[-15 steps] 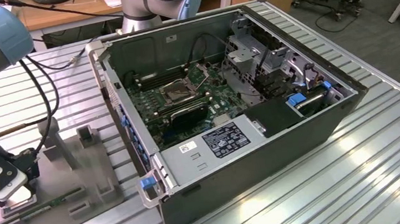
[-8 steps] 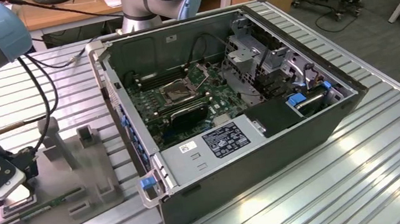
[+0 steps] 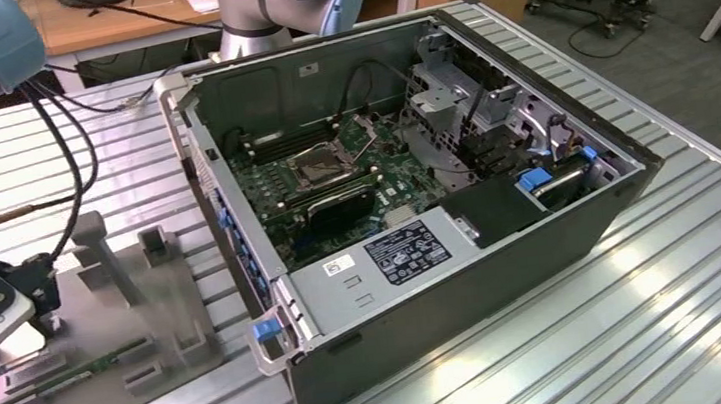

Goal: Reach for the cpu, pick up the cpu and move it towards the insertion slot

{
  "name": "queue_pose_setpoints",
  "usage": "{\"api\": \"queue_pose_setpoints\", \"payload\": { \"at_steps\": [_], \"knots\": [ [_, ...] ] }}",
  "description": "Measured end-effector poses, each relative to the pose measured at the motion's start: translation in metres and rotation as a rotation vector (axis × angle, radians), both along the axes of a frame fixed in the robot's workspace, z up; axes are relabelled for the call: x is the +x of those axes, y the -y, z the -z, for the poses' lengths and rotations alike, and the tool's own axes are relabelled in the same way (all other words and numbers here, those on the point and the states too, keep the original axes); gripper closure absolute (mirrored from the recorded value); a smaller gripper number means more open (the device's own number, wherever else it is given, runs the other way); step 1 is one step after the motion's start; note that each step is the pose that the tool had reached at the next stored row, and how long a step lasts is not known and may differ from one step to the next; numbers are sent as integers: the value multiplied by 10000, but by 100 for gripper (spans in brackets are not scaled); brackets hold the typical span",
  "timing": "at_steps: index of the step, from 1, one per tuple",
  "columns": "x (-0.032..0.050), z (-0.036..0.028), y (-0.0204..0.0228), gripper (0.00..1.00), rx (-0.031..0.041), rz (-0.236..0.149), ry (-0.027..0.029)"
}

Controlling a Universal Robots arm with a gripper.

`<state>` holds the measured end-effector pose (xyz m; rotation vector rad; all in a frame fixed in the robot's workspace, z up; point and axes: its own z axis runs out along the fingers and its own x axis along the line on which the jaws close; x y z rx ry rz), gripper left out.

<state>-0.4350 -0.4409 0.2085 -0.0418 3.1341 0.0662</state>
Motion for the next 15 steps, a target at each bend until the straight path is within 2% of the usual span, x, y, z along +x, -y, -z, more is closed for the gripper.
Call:
{"api": "queue_pose_setpoints", "payload": {
  "at_steps": [5, 8, 15],
  "knots": [
    [0, -109, 0, 46, 0, 0, 0],
    [0, -149, 0, 46, 0, 0, -1],
    [0, -155, 0, 46, 0, 0, 0]
  ]
}}
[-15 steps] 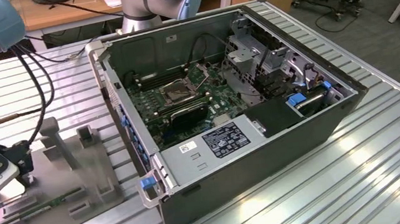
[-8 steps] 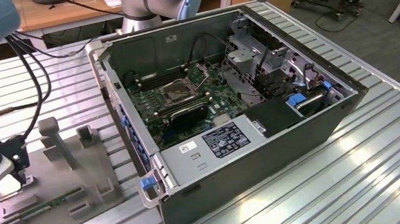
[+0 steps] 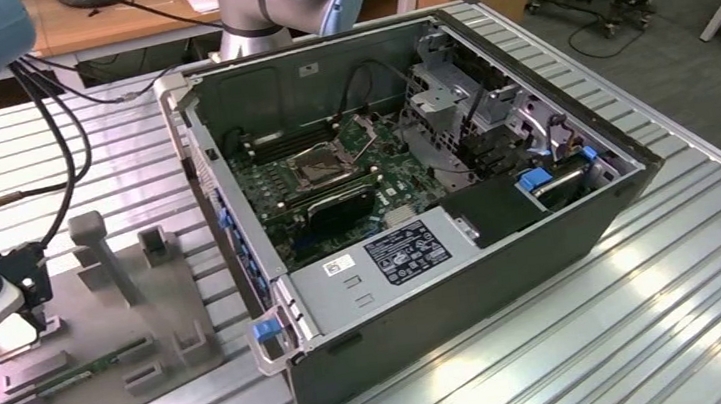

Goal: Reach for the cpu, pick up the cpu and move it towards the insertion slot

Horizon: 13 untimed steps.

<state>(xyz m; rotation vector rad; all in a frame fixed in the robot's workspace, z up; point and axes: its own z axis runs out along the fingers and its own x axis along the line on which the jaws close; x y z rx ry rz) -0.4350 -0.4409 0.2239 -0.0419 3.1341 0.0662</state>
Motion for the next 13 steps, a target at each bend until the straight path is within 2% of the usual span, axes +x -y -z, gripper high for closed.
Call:
{"api": "queue_pose_setpoints", "payload": {
  "at_steps": [6, 13],
  "knots": [
    [-1, -25, 0, 46, 0, 1, -1],
    [0, -116, 0, 46, 0, 1, 0]
  ]
}}
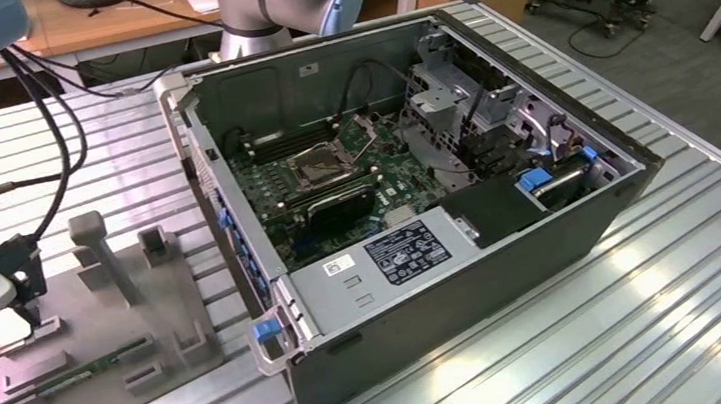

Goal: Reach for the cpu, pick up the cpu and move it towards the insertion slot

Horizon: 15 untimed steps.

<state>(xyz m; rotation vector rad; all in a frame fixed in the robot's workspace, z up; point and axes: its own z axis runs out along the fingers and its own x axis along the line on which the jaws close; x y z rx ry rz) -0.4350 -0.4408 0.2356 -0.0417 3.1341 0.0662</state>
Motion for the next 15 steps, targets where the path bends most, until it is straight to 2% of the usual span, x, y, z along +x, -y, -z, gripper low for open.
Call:
{"api": "queue_pose_setpoints", "payload": {
  "at_steps": [3, 15],
  "knots": [
    [0, -31, 0, 46, 0, -1, 0],
    [0, -41, 0, 46, 0, 0, 1]
  ]
}}
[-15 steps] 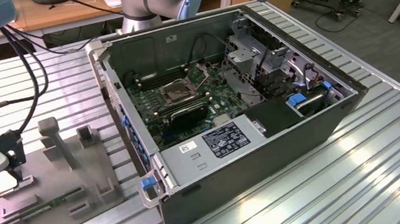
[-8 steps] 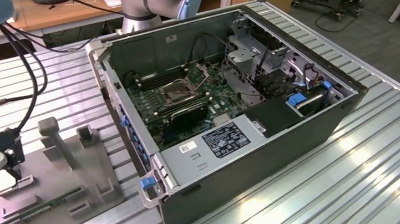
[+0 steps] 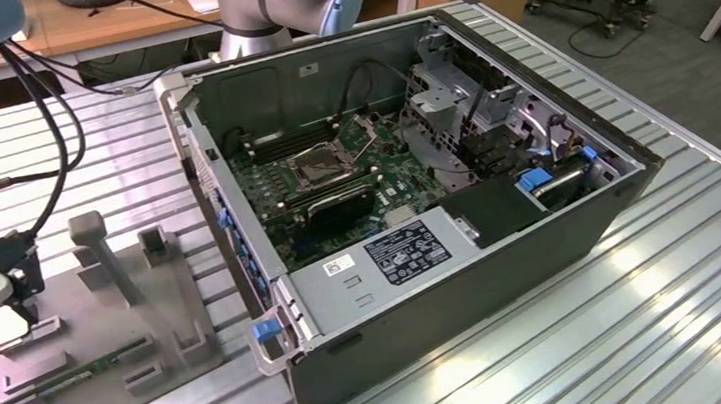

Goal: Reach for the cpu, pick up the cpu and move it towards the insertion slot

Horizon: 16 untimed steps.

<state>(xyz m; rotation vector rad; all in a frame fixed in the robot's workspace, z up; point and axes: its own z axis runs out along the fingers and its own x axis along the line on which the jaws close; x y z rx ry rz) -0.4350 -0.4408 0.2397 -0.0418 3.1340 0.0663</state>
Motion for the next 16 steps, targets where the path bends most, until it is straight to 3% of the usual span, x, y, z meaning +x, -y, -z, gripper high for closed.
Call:
{"api": "queue_pose_setpoints", "payload": {
  "at_steps": [12, 16],
  "knots": [
    [0, -117, 0, 46, 0, 0, 0],
    [0, -125, 0, 46, 2, 0, 3]
  ]
}}
